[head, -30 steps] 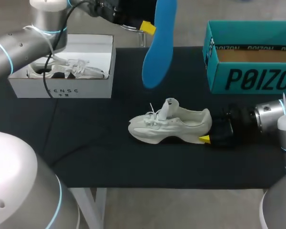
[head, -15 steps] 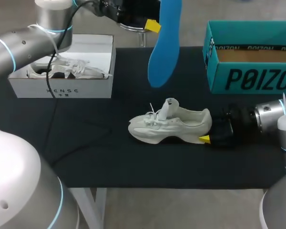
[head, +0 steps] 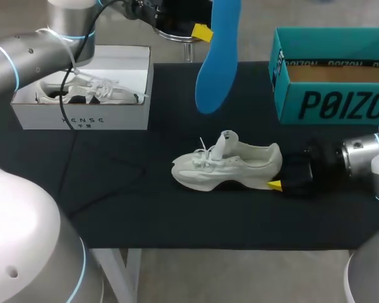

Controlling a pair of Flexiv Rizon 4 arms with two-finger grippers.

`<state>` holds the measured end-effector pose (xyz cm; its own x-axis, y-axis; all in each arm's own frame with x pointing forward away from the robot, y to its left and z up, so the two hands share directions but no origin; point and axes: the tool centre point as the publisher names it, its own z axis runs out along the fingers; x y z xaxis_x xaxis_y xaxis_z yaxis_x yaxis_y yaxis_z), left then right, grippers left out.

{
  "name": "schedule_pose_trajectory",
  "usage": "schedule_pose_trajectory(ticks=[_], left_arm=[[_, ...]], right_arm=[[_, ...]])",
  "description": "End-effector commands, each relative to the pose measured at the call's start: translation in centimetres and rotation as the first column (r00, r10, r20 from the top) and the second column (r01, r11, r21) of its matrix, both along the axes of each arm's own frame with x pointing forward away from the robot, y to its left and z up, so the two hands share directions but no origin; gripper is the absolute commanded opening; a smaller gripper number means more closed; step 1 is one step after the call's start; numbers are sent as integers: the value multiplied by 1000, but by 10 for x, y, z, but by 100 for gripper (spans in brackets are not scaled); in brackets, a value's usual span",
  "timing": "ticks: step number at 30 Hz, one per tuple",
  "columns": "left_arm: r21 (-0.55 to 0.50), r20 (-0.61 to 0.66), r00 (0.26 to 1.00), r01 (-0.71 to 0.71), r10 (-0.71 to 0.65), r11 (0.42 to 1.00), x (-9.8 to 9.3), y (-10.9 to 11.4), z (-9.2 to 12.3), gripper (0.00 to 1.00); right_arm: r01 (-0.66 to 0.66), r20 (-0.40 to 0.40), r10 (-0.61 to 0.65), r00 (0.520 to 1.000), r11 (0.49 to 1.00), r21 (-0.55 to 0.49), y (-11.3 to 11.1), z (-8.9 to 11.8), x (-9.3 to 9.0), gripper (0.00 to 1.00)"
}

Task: Take the shoe out of the shoebox, open the shoe tongue, remove and reinsert the insole, then place the shoe into the shoebox

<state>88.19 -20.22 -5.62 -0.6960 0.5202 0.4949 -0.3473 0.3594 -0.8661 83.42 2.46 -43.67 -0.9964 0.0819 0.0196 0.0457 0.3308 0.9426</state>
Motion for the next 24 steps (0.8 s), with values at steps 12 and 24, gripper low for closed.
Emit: schedule_pose_trajectory(ticks=[12, 24], left_arm=[[-1, 0, 1000, 3, -3, 1000, 1, -1, -1, 0], [-1, 0, 1000, 3, -3, 1000, 1, -1, -1, 0]], right_arm=[[118, 22, -116, 993, 972, -205, -55, 52, -26, 100], [174, -55, -269, 962, 750, -638, -68, 122, -52, 100]])
